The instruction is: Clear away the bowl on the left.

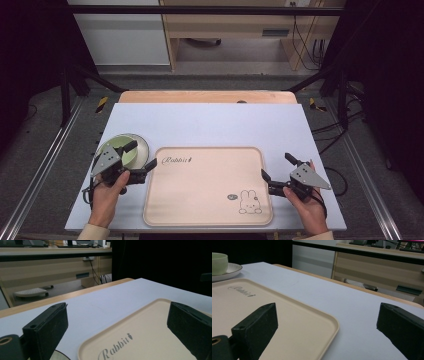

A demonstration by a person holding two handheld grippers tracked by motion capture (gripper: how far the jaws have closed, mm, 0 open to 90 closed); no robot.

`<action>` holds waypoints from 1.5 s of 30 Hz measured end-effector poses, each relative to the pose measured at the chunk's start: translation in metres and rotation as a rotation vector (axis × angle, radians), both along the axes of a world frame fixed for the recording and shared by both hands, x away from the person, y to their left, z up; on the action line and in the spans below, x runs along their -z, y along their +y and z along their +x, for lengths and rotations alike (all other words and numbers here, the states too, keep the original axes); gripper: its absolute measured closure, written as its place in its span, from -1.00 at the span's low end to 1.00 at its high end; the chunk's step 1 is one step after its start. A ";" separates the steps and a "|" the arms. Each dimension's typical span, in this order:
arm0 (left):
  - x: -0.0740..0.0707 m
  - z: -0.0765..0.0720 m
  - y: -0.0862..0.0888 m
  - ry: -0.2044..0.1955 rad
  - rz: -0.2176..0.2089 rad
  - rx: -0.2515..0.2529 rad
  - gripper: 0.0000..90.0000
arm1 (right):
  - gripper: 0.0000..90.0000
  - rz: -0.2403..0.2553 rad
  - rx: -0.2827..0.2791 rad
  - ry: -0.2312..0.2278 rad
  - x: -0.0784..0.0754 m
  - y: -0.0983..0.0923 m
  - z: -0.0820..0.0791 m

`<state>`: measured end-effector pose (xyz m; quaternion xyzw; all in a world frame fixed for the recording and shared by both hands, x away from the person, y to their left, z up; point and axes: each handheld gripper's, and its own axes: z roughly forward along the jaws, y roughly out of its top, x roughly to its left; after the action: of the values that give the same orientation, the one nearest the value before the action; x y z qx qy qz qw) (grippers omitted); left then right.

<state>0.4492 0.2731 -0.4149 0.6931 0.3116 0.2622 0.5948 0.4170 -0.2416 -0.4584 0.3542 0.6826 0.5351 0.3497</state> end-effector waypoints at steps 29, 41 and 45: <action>-0.012 0.023 0.076 0.059 0.136 -0.377 -0.89 | -0.93 -0.005 -0.015 0.005 -0.002 0.004 -0.001; 0.001 0.025 0.091 0.181 0.118 -0.498 -0.87 | -0.93 -0.007 -0.018 0.006 -0.002 0.005 -0.001; 0.002 0.025 0.096 0.213 0.125 -0.519 -0.83 | -0.93 -0.009 -0.020 0.007 -0.002 0.005 -0.001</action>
<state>0.4744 0.3695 -0.4172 0.6492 0.5223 0.3502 0.4278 0.4161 -0.2370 -0.4563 0.3478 0.6896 0.5342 0.3436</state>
